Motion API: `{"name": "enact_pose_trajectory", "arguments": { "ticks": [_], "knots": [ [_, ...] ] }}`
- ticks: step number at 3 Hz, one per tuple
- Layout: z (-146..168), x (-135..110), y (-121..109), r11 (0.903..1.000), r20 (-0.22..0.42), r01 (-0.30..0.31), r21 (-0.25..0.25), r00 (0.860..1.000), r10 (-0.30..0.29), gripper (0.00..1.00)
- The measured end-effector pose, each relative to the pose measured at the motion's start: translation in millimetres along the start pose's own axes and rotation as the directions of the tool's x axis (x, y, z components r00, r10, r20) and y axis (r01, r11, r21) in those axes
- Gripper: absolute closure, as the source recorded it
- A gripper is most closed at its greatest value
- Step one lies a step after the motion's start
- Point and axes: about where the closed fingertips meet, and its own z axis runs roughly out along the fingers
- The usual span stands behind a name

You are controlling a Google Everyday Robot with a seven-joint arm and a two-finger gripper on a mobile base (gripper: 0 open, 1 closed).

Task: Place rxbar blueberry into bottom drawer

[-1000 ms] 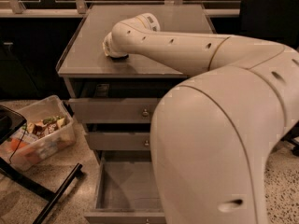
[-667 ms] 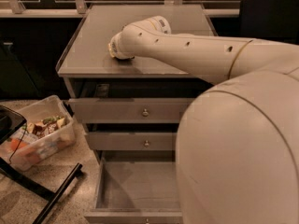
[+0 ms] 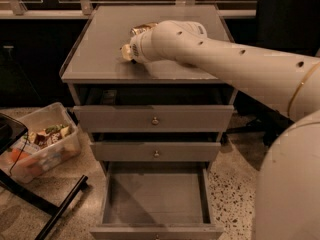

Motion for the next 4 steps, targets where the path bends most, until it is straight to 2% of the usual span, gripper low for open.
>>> {"name": "enact_pose_trajectory", "arguments": {
  "ticks": [1, 2, 3, 4],
  "knots": [
    [-19.8, 0.9, 8.6, 0.9941, 0.009, -0.012, -0.108, 1.0, 0.013, 1.0],
    [-39.5, 8.9, 31.5, 0.9688, 0.001, 0.022, -0.247, 1.0, -0.022, 1.0],
    [-69.2, 25.2, 55.3, 0.9271, 0.008, 0.1, -0.361, 0.994, -0.105, 1.0],
    [-71.4, 27.4, 59.6, 0.9173, 0.016, 0.137, -0.374, 0.99, -0.141, 1.0]
  ]
}}
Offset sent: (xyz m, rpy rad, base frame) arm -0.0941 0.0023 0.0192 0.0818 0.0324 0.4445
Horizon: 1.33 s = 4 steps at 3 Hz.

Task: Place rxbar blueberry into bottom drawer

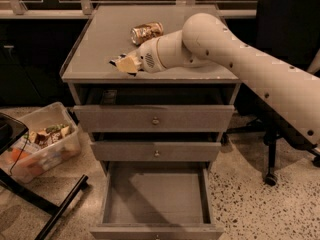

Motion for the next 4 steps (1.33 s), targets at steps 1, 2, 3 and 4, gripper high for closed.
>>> {"name": "enact_pose_trajectory", "arguments": {
  "ticks": [1, 2, 3, 4],
  "knots": [
    [0.0, 0.0, 0.1, 1.0, 0.0, 0.0, 0.0, 1.0, 0.0, 1.0],
    [-1.6, 16.3, 22.0, 0.9946, -0.027, 0.036, -0.097, 0.999, -0.039, 1.0],
    [-12.7, 64.7, 71.3, 0.9592, -0.073, 0.072, -0.274, 0.993, -0.095, 1.0],
    [-14.8, 134.5, 99.3, 0.9289, -0.19, 0.05, -0.367, 0.974, -0.128, 1.0]
  ]
}}
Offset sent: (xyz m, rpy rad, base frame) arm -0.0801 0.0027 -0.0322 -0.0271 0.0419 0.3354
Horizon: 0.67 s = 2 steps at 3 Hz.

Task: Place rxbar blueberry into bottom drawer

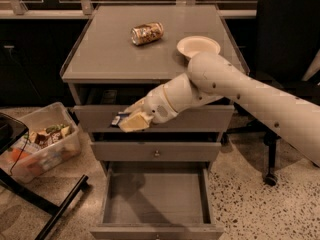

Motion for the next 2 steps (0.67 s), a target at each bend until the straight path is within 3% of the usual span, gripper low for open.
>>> {"name": "enact_pose_trajectory", "arguments": {
  "ticks": [1, 2],
  "knots": [
    [21.2, 82.1, -3.2, 0.9967, -0.137, -0.076, 0.029, 0.987, 0.079, 1.0],
    [45.0, 159.9, -31.2, 0.9806, -0.233, -0.114, 0.159, 0.961, 0.15, 1.0]
  ]
}}
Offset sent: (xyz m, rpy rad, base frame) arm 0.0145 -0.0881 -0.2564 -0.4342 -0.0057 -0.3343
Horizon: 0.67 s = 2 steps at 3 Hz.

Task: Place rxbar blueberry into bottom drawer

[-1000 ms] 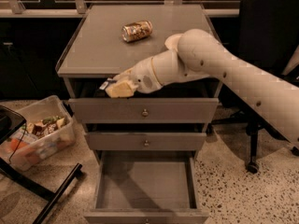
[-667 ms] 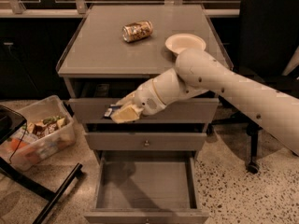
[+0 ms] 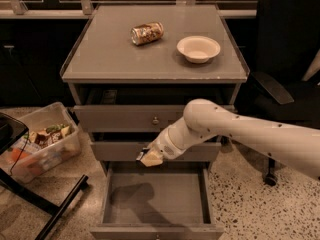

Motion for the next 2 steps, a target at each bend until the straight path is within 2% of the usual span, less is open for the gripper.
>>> {"name": "enact_pose_trajectory", "arguments": {
  "ticks": [1, 2],
  "knots": [
    [2.3, -5.4, -14.7, 0.9979, 0.033, 0.009, 0.065, 0.999, -0.011, 1.0],
    [2.3, -5.4, -14.7, 0.9979, 0.033, 0.009, 0.065, 0.999, -0.011, 1.0]
  ]
}}
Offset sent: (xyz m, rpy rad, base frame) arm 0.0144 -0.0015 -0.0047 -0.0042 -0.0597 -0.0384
